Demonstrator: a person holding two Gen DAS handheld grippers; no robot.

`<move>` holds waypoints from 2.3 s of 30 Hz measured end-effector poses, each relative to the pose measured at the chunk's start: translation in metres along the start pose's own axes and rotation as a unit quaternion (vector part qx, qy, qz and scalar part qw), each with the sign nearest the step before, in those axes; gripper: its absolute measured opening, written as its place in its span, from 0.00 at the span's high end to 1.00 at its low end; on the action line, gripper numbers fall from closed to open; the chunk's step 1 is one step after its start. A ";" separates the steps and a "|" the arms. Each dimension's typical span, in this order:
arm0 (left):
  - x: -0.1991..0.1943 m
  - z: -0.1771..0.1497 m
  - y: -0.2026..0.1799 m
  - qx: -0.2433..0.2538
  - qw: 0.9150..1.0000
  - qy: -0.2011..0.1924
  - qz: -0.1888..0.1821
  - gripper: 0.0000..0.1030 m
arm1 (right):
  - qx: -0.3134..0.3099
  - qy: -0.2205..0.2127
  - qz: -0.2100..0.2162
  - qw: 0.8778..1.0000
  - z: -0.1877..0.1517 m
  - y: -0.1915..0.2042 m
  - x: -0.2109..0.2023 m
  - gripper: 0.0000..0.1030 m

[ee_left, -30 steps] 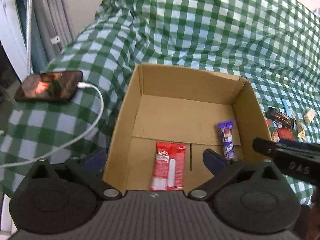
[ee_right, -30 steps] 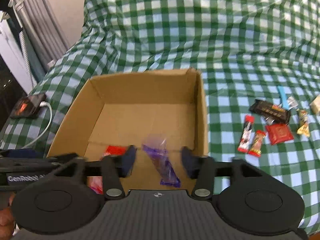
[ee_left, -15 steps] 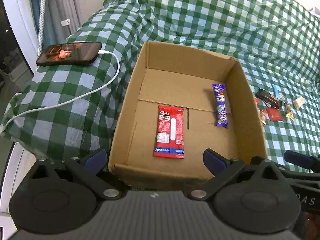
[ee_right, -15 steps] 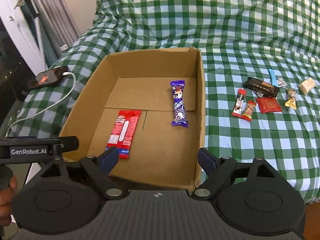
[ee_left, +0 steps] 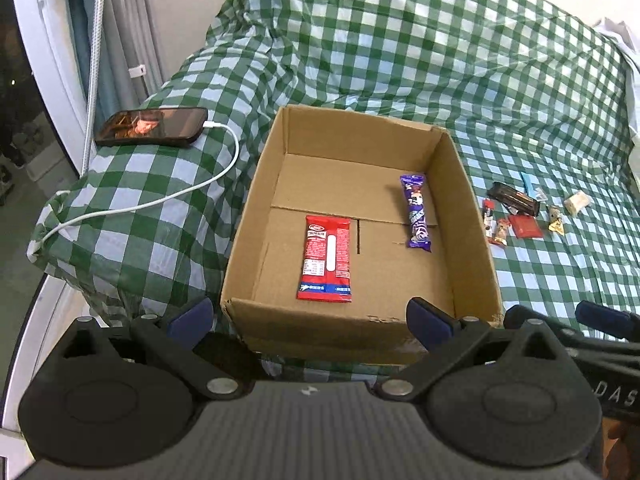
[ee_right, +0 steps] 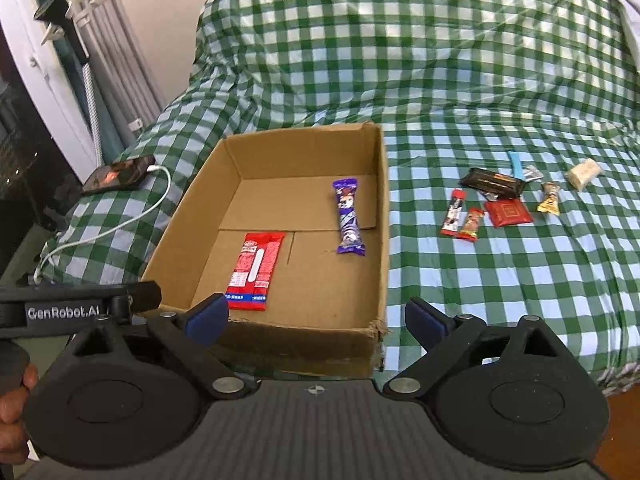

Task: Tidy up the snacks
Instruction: 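Open both tools to drop the red pack and purple bar into the box, then grasp the yellow bar with the right tool while the left tool grasps the Nescafé stick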

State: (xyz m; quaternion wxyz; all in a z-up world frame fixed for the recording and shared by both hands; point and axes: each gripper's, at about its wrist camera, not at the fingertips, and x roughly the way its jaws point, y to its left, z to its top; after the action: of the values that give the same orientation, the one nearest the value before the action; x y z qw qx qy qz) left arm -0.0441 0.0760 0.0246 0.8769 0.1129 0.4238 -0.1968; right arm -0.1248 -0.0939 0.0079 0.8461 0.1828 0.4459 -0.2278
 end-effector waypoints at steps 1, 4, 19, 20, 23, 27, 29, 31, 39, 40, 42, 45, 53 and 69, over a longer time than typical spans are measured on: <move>-0.002 -0.001 -0.002 0.003 1.000 -0.002 0.000 0.00 | 0.003 -0.002 -0.001 1.000 -0.001 -0.001 -0.003 0.07; -0.008 -0.004 -0.004 0.007 1.000 -0.006 -0.001 0.00 | 0.010 -0.008 -0.002 1.000 -0.004 -0.004 -0.011 0.07; -0.022 -0.008 -0.007 0.014 1.000 -0.019 0.000 0.00 | 0.026 -0.028 0.004 0.999 -0.009 -0.005 -0.027 0.06; -0.023 -0.008 -0.007 0.015 1.000 -0.020 0.000 0.00 | 0.026 -0.029 0.004 0.999 -0.010 -0.006 -0.028 0.06; -0.024 -0.008 -0.009 0.017 1.000 -0.019 0.000 0.00 | 0.027 -0.030 0.005 0.999 -0.010 -0.006 -0.030 0.06; -0.023 -0.007 -0.012 0.018 1.000 -0.014 0.001 0.00 | 0.031 -0.030 0.006 0.999 -0.010 -0.006 -0.031 0.06; -0.022 -0.006 -0.014 0.018 1.000 -0.010 0.002 0.00 | 0.033 -0.029 0.006 0.999 -0.010 -0.007 -0.030 0.06; -0.020 -0.006 -0.016 0.020 1.000 -0.007 0.003 0.00 | 0.036 -0.027 0.006 0.999 -0.010 -0.008 -0.029 0.06; -0.013 -0.002 -0.025 0.027 1.000 0.005 0.011 0.00 | 0.051 -0.023 0.010 0.998 -0.009 -0.019 -0.024 0.06; -0.011 -0.001 -0.027 0.030 0.999 0.008 0.012 0.00 | 0.054 -0.022 0.011 0.998 -0.009 -0.021 -0.023 0.06; -0.010 0.001 -0.032 0.034 0.999 0.011 0.013 0.00 | 0.059 -0.021 0.012 0.998 -0.008 -0.026 -0.022 0.06; -0.007 0.004 -0.040 0.044 0.999 0.014 0.014 0.00 | 0.070 -0.020 0.013 0.997 -0.007 -0.036 -0.019 0.06; 0.003 0.014 -0.078 0.078 0.997 0.023 0.011 0.00 | 0.110 -0.020 0.000 0.994 -0.006 -0.075 -0.015 0.06; 0.058 0.060 -0.211 0.157 0.985 0.046 -0.049 0.00 | 0.215 -0.045 -0.090 0.971 0.003 -0.218 -0.013 0.06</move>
State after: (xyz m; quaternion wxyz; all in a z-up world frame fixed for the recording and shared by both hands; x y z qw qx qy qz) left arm -0.0623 -0.1492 0.0092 0.8173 0.2369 0.4322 -0.2986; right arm -0.2489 -0.2727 -0.0028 0.7820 0.3094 0.3623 -0.4019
